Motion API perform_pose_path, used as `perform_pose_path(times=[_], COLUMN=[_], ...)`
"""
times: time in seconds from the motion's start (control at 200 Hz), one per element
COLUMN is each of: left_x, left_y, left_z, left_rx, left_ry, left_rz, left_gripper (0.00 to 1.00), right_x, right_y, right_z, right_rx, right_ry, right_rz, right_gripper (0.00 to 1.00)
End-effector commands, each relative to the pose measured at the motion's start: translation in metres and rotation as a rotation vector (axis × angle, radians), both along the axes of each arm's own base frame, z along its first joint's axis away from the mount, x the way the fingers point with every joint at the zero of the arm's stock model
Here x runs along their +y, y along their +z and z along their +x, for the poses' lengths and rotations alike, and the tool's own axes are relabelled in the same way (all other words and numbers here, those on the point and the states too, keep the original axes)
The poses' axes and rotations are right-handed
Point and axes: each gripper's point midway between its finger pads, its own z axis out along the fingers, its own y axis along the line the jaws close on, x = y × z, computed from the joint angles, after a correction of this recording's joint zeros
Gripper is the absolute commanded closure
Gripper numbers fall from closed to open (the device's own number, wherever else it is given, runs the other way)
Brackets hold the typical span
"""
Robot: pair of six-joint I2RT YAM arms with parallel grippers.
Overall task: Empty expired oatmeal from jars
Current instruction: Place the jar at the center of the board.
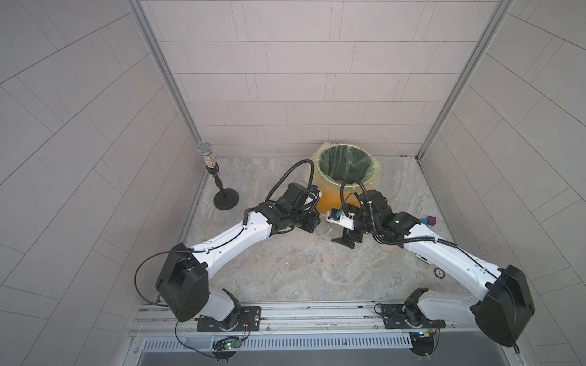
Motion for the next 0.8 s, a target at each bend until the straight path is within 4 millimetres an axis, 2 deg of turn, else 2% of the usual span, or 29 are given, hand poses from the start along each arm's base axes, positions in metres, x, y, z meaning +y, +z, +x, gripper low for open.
perform_pose_path(times=[0.0,0.215,0.4,0.565,0.795], left_x=[0.006,0.023,0.036,0.046,0.064], left_y=[0.023,0.004,-0.013,-0.024,-0.028], left_z=[0.006,0.017,0.016,0.018,0.019], left_rx=[-0.068,-0.036,0.033,0.056,0.084], left_ry=[0.005,0.062,0.050,0.052,0.054], left_rz=[0.033,0.178,0.325,0.414,0.552], left_gripper=[1.00,1.00,1.00,1.00,1.00], right_x=[-0.018,-0.048,-0.068,-0.082,-0.096], right_y=[0.000,-0.013,-0.014,-0.014,-0.015], right_z=[-0.011,-0.028,-0.041,-0.044,-0.047], right_rx=[-0.006,0.059,0.071,0.090,0.111], right_ry=[-0.017,-0.060,-0.101,-0.146,-0.185], right_rz=[-0.065,-0.163,-0.179,-0.192,-0.189], right_gripper=[0.00,0.00,0.00,0.00,0.00])
